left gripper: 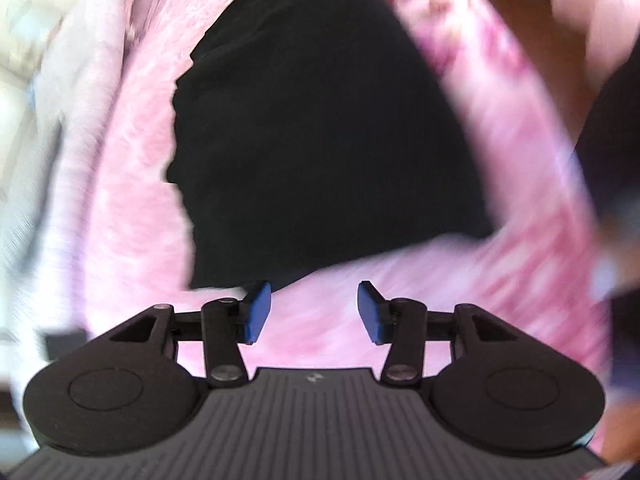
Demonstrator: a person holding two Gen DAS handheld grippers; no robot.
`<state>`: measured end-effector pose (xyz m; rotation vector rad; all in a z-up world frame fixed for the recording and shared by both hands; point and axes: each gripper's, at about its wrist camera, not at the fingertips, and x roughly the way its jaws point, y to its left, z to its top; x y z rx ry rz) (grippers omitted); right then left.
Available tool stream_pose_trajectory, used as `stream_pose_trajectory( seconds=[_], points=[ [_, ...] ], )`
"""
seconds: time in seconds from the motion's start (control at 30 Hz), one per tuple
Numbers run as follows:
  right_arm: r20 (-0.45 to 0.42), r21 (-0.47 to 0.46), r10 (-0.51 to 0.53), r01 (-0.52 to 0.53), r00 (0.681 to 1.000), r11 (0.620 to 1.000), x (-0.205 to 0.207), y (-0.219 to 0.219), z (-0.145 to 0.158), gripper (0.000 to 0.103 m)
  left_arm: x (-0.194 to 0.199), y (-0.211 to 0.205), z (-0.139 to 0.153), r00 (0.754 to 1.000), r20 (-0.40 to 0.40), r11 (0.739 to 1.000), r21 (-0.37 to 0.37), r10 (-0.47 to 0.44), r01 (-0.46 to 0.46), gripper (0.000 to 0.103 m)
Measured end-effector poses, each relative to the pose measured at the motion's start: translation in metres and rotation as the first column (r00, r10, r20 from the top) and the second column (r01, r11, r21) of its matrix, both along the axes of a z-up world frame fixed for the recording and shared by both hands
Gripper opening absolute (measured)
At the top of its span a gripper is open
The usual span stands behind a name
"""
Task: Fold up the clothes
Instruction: 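Open both grippers and release the folded jacket, then grasp the folded jacket end with the left gripper while the right gripper grasps it too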
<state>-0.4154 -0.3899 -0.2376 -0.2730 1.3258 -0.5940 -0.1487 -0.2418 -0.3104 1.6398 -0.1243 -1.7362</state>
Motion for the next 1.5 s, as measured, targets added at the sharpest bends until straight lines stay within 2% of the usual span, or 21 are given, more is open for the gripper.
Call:
stream_pose_trajectory(
  seconds=[0.07, 0.13, 0.2, 0.3, 0.4, 0.47, 0.57, 0.6, 0.63, 0.7, 0.77, 0.9, 1.0, 1.03, 1.07, 1.1, 1.2, 1.27, 1.33, 1.37, 1.5],
  points=[
    [0.069, 0.036, -0.025, 0.023, 0.997, 0.999, 0.037, 0.024, 0.007, 0.052, 0.018, -0.004, -0.015, 0.991, 0.089, 0.993, -0.057, -0.096, 0.101, 0.047],
    [0.132, 0.069, -0.049, 0.04, 0.99, 0.997, 0.075, 0.047, 0.013, 0.052, 0.033, -0.008, -0.031, 0.964, 0.158, 0.968, -0.098, -0.213, 0.23, 0.06],
    [0.162, 0.091, -0.048, 0.034, 0.986, 0.995, 0.108, 0.075, 0.013, 0.052, 0.047, -0.009, -0.046, 0.922, 0.2, 0.922, -0.137, -0.333, 0.363, 0.064],
    [0.166, 0.114, -0.019, -0.001, 0.986, 0.993, 0.147, 0.121, 0.001, 0.052, 0.062, -0.012, -0.065, 0.856, 0.223, 0.856, -0.133, -0.466, 0.5, 0.064],
    [0.146, 0.116, -0.01, -0.007, 0.989, 0.993, 0.17, 0.162, -0.015, 0.052, 0.074, -0.017, -0.079, 0.796, 0.236, 0.79, -0.145, -0.557, 0.595, 0.064],
    [0.138, 0.095, -0.003, -0.01, 0.99, 0.995, 0.178, 0.179, -0.024, 0.052, 0.077, -0.023, -0.087, 0.768, 0.246, 0.756, -0.161, -0.592, 0.635, 0.064],
    [0.139, 0.047, 0.018, -0.025, 0.99, 0.999, 0.189, 0.194, -0.036, 0.052, 0.078, -0.035, -0.093, 0.746, 0.238, 0.724, -0.19, -0.622, 0.664, 0.059],
    [0.13, 0.024, 0.04, -0.043, 0.991, 0.999, 0.191, 0.199, -0.042, 0.052, 0.077, -0.039, -0.094, 0.743, 0.234, 0.718, -0.195, -0.627, 0.668, 0.05],
    [0.106, -0.001, 0.071, -0.071, 0.992, 0.997, 0.192, 0.204, -0.05, 0.052, 0.076, -0.044, -0.095, 0.745, 0.219, 0.725, -0.177, -0.63, 0.665, 0.039],
    [0.019, -0.067, 0.146, -0.144, 0.989, 0.987, 0.196, 0.212, -0.072, 0.052, 0.074, -0.049, -0.096, 0.75, 0.197, 0.736, -0.153, -0.631, 0.66, 0.026],
    [-0.048, -0.138, 0.202, -0.207, 0.978, 0.969, 0.2, 0.217, -0.09, 0.052, 0.073, -0.052, -0.095, 0.752, 0.189, 0.738, -0.149, -0.632, 0.658, 0.021],
    [-0.091, -0.225, 0.288, -0.301, 0.953, 0.927, 0.207, 0.214, -0.11, 0.052, 0.071, -0.06, -0.088, 0.772, 0.147, 0.76, -0.139, -0.618, 0.635, 0.014],
    [-0.039, -0.154, 0.275, -0.278, 0.961, 0.948, 0.214, 0.2, -0.105, 0.05, 0.069, -0.062, -0.084, 0.789, 0.127, 0.779, -0.132, -0.601, 0.613, 0.011],
    [0.002, -0.11, 0.248, -0.246, 0.969, 0.963, 0.215, 0.193, -0.099, 0.039, 0.069, -0.063, -0.081, 0.795, 0.12, 0.784, -0.131, -0.595, 0.607, 0.011],
    [0.056, -0.052, 0.202, -0.199, 0.978, 0.979, 0.214, 0.183, -0.09, 0.022, 0.069, -0.064, -0.078, 0.801, 0.113, 0.79, -0.131, -0.589, 0.599, 0.01],
    [0.098, -0.01, 0.162, -0.162, 0.982, 0.987, 0.214, 0.175, -0.081, 0.015, 0.07, -0.064, -0.073, 0.81, 0.104, 0.799, -0.132, -0.577, 0.587, 0.01],
    [0.195, 0.051, 0.093, -0.105, 0.976, 0.993, 0.211, 0.159, -0.049, 0.011, 0.073, -0.07, -0.048, 0.851, 0.072, 0.838, -0.148, -0.521, 0.525, 0.009],
    [0.272, 0.083, 0.043, -0.067, 0.961, 0.994, 0.206, 0.146, -0.021, 0.011, 0.073, -0.078, -0.025, 0.876, 0.05, 0.861, -0.161, -0.48, 0.482, 0.009],
    [0.366, 0.129, -0.039, -0.009, 0.93, 0.992, 0.195, 0.127, 0.01, 0.011, 0.069, -0.093, 0.005, 0.889, 0.035, 0.874, -0.171, -0.456, 0.455, 0.009],
    [0.418, 0.154, -0.087, 0.024, 0.904, 0.988, 0.186, 0.115, 0.026, 0.011, 0.067, -0.101, 0.02, 0.895, 0.027, 0.88, -0.176, -0.444, 0.442, 0.008],
    [0.586, 0.27, -0.282, 0.145, 0.76, 0.952, 0.136, 0.06, 0.078, 0.01, 0.04, -0.147, 0.076, 0.901, 0.012, 0.886, -0.18, -0.433, 0.428, 0.009]
  ],
)
